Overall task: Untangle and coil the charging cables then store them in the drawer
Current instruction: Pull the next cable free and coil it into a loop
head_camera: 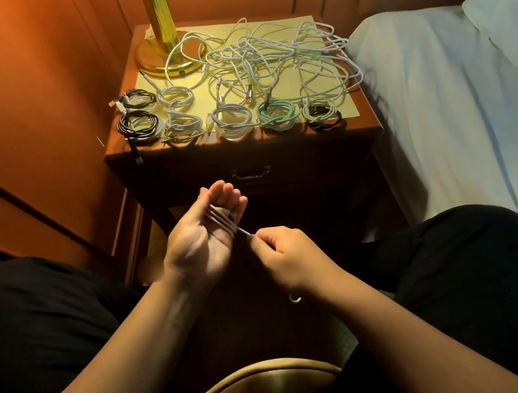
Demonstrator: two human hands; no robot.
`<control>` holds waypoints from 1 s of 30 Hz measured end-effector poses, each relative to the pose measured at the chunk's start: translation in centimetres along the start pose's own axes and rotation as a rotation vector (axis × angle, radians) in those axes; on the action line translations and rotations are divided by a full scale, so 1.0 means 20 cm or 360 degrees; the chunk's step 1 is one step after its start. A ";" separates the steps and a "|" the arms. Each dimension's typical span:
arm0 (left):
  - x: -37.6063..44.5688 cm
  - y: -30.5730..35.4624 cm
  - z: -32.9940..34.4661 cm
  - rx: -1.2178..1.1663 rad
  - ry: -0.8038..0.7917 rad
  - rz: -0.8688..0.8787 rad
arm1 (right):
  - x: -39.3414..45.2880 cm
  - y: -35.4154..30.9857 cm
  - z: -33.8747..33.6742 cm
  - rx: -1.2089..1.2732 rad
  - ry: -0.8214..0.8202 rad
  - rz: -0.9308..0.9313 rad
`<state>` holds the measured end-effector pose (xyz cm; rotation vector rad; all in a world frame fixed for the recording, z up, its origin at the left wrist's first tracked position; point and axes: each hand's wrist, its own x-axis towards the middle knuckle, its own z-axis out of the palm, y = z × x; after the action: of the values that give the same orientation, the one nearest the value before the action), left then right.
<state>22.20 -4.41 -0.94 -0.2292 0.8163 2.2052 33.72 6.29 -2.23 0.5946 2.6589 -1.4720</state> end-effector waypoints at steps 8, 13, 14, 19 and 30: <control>0.01 -0.01 -0.09 0.1824 -0.0476 0.0408 | -0.03 -0.01 -0.07 -0.0053 0.0137 -0.0232; 0.01 0.00 -0.09 0.1971 -0.0694 0.0121 | -0.04 0.03 -0.14 -0.0349 0.0391 -0.0376; 0.01 0.00 -0.09 0.1972 -0.0726 0.0094 | -0.04 0.04 -0.16 -0.0348 0.0467 -0.0401; -0.01 -0.02 -0.06 0.1802 -0.0763 -0.0192 | -0.02 0.07 -0.21 -0.0060 0.0449 -0.0284; -0.07 0.04 -0.04 0.0721 -0.0896 -0.0761 | -0.02 0.00 -0.14 0.0744 -0.0149 -0.0212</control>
<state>22.45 -6.23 -0.62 0.3710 0.8062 1.4756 34.40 8.43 -0.67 0.3569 2.3270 -2.1233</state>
